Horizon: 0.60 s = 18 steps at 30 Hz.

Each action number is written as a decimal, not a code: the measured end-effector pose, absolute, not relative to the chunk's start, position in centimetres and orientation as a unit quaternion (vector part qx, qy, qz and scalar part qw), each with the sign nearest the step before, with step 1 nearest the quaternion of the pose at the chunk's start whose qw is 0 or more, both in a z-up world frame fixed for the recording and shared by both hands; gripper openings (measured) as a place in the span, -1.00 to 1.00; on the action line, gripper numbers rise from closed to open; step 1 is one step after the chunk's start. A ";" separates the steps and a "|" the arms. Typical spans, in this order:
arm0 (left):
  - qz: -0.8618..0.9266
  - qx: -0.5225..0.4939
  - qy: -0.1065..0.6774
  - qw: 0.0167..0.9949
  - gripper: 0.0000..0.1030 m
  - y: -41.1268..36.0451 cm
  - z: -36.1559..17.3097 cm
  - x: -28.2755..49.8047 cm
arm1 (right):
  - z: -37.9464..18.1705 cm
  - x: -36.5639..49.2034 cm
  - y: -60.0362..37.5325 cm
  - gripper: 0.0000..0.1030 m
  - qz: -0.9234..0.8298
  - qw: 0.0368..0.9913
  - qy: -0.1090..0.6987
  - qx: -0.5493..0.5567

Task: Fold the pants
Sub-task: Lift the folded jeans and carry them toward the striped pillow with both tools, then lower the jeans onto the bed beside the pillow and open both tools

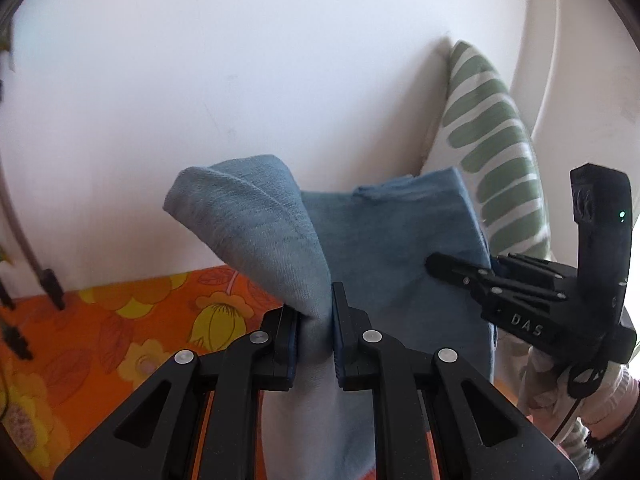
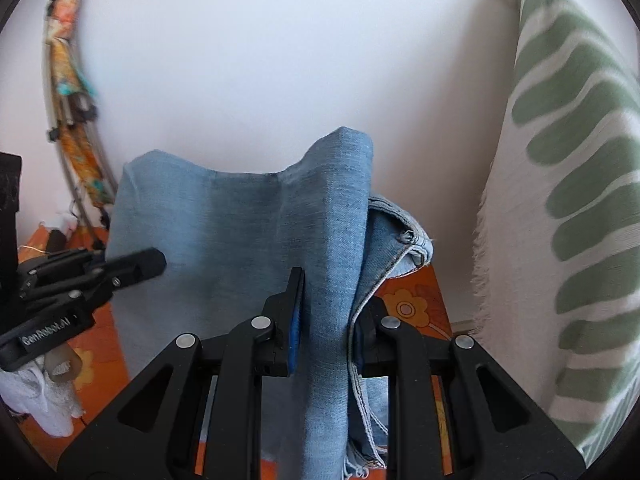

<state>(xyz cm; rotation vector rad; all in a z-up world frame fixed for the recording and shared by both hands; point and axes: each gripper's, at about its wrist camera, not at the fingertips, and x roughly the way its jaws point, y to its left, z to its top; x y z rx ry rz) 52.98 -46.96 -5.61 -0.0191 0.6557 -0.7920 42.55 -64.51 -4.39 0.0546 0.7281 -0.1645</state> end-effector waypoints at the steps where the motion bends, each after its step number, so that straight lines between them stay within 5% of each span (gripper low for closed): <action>1: -0.378 -0.008 0.314 0.871 -0.76 -47.3 -5.9 53.4 | -5.1 43.1 -65.0 -0.60 -0.082 0.929 0.360 0.027; 18: -0.341 -0.030 0.354 0.870 -0.76 -49.2 -11.1 60.6 | -10.9 50.5 -69.0 -0.68 -0.123 0.907 0.403 0.008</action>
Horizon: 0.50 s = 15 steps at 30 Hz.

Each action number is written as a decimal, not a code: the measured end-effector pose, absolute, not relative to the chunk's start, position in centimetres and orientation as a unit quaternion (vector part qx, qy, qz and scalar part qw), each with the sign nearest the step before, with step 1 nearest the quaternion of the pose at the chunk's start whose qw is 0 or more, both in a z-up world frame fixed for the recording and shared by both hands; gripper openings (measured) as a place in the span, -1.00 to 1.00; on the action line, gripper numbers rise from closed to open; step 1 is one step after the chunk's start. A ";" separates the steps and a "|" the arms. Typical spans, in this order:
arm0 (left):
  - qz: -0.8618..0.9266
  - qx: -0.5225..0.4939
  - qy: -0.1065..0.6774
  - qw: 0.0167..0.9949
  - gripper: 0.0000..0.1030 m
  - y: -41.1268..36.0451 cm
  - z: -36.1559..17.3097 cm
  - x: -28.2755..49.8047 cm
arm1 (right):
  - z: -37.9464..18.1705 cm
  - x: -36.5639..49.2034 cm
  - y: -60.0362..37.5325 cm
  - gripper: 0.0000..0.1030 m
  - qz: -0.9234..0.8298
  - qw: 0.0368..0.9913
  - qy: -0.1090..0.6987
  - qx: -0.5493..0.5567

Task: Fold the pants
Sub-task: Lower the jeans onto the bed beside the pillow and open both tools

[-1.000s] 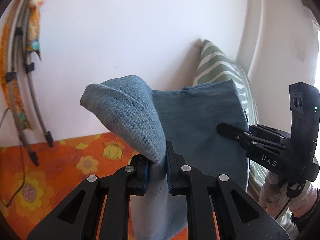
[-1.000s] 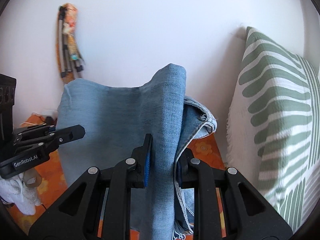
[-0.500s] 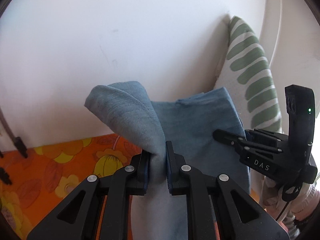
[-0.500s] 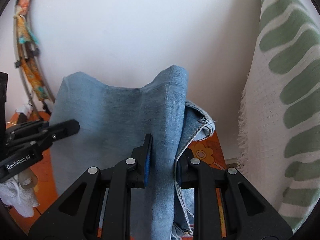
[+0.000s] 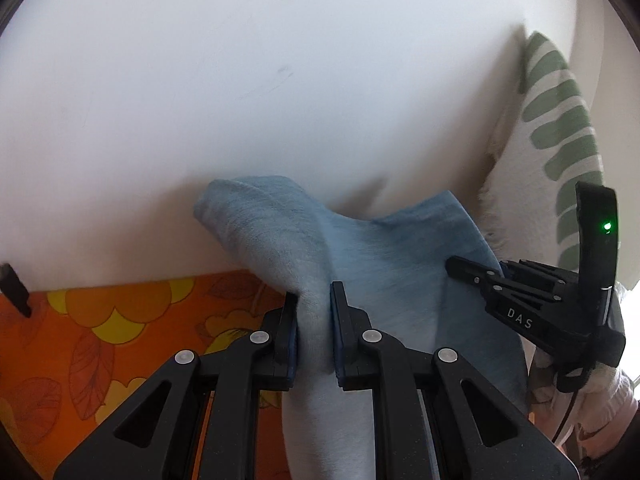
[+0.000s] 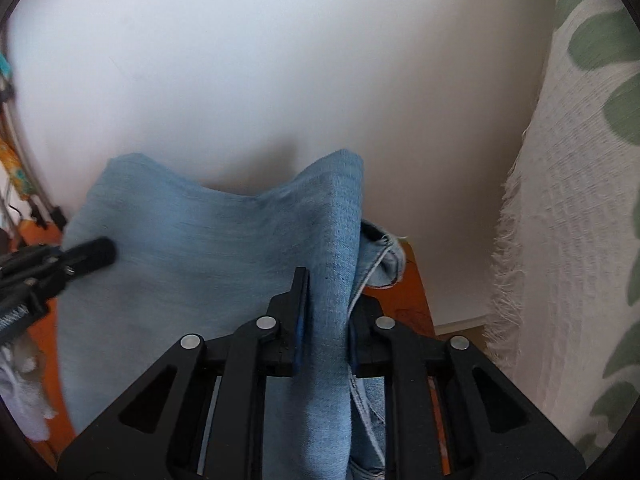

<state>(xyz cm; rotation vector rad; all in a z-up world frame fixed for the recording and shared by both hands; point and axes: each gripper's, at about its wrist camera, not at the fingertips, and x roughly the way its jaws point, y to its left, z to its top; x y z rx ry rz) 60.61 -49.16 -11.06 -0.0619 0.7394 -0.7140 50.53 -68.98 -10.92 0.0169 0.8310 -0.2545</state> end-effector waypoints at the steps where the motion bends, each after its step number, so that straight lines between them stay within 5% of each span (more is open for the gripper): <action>1: -0.339 -0.024 0.356 0.871 -0.76 -49.3 -11.4 60.8 | -11.6 50.8 -69.2 -0.67 -0.127 0.902 0.412 0.005; 6: -0.309 0.005 0.361 0.880 -0.64 -49.4 -12.1 60.9 | -12.7 51.4 -70.0 -0.33 -0.188 0.885 0.426 -0.027; 15: -0.286 0.019 0.344 0.894 -0.64 -47.0 -10.3 60.3 | -10.7 47.3 -70.1 -0.32 -0.196 0.890 0.411 0.006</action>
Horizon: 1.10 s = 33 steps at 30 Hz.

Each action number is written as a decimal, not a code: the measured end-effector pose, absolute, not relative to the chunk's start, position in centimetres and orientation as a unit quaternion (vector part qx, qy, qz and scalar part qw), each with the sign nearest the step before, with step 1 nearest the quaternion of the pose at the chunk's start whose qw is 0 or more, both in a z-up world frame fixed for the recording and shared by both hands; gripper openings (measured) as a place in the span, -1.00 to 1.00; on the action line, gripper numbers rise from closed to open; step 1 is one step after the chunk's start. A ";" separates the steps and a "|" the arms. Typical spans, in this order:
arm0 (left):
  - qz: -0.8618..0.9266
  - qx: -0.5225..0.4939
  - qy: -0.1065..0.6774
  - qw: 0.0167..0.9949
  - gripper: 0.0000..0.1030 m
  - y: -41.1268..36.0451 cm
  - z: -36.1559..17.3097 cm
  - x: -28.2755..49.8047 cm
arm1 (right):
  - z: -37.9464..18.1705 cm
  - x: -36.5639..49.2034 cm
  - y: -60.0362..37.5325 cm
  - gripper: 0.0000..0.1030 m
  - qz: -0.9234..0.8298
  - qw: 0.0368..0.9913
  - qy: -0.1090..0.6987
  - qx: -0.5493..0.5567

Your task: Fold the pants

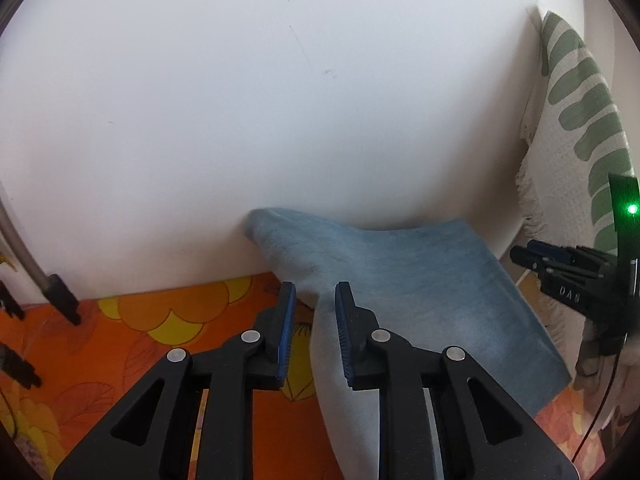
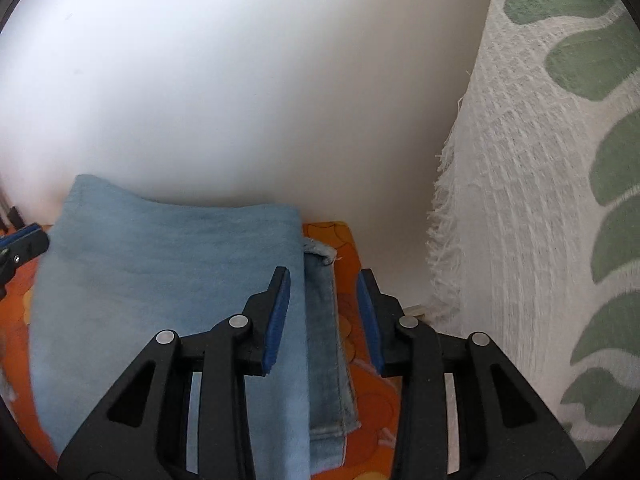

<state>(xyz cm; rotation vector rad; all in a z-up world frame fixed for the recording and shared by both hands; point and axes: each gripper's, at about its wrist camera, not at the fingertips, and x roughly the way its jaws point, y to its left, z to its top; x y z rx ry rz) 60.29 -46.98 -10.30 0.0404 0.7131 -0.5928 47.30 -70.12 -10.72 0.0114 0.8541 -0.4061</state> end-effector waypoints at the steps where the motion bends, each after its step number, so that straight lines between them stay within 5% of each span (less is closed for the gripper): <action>1: -0.286 0.019 0.344 0.894 -0.64 -46.7 -9.9 60.0 | -10.6 46.7 -70.0 -0.32 -0.193 0.891 0.411 0.007; 14: -0.302 0.031 0.330 0.894 -0.61 -44.3 -4.4 52.9 | -4.8 39.2 -65.3 -0.15 -0.160 0.908 0.385 0.028; 24: -0.322 0.036 0.295 0.899 -0.49 -41.0 0.8 44.6 | 1.1 33.9 -61.3 0.19 -0.145 0.926 0.345 0.040; 28: -0.334 0.034 0.280 0.899 -0.21 -39.4 2.9 41.1 | 2.9 30.5 -58.0 0.31 -0.142 0.934 0.327 0.029; 33: -0.346 0.036 0.260 0.901 -0.17 -37.3 4.9 36.9 | 4.6 26.5 -54.7 0.39 -0.145 0.937 0.315 0.032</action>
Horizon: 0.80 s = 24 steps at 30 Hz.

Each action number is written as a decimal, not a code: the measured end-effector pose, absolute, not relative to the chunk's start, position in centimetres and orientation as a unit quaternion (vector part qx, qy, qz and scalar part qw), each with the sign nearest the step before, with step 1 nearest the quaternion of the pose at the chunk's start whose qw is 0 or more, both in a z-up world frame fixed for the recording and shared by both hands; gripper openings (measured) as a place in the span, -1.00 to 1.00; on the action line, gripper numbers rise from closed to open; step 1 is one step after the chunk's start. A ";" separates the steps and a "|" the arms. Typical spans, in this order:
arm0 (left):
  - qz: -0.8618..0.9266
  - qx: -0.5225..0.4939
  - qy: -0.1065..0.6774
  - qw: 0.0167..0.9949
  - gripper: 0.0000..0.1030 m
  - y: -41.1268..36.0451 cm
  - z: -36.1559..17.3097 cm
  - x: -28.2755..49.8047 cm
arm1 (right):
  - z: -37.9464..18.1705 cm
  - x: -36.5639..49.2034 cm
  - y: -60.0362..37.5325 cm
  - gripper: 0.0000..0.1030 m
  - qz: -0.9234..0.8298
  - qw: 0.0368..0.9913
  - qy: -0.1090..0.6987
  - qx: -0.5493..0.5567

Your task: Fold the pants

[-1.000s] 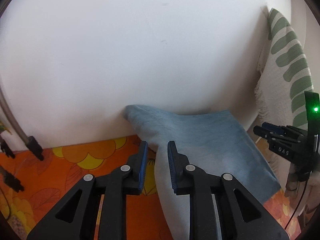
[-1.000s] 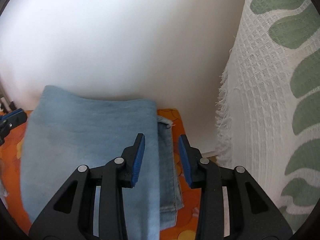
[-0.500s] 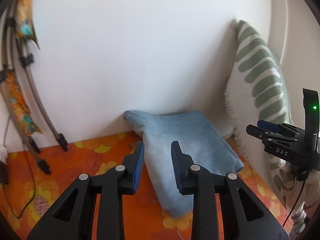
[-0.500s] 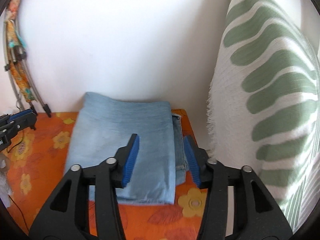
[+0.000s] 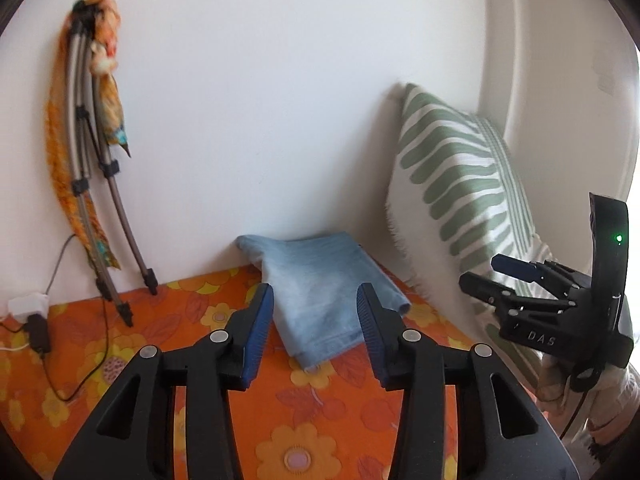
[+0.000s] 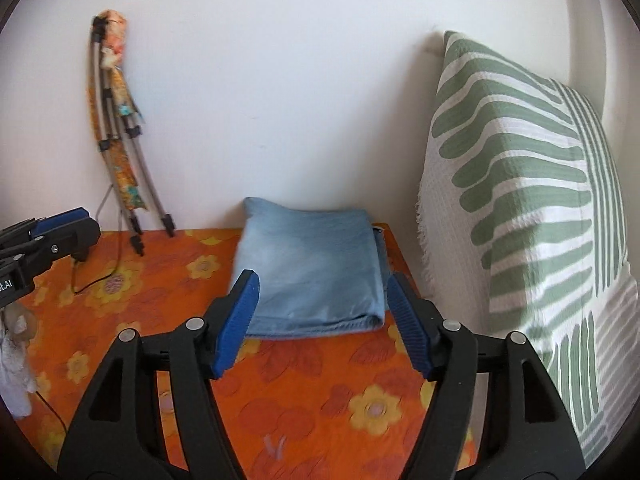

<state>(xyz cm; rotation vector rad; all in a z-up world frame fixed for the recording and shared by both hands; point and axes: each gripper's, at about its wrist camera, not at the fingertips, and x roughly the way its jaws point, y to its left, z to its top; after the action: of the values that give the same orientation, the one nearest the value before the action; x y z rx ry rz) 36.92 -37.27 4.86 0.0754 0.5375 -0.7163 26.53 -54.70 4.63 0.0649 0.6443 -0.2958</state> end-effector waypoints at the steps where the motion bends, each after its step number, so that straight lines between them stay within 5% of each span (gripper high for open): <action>1: -0.349 0.035 0.259 0.900 -0.11 -37.0 5.0 36.4 | 5.0 25.5 -53.8 0.41 -0.149 0.938 0.311 0.028; 7: -0.362 0.031 0.241 0.900 0.11 -33.9 6.3 32.1 | 6.2 21.1 -49.9 0.50 -0.170 0.940 0.293 0.028; 18: -0.365 0.039 0.224 0.903 0.56 -28.6 6.0 25.5 | 7.5 13.1 -43.8 0.95 -0.234 0.938 0.256 0.024; 24: -0.350 0.038 0.248 0.903 0.57 -27.0 4.0 24.1 | 6.4 11.0 -41.9 0.97 -0.236 0.940 0.247 0.025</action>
<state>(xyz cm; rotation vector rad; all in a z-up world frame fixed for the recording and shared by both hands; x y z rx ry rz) 24.07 -26.96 4.00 0.0791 0.5124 -0.7238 11.04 -41.92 6.45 0.0512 0.5036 -0.4820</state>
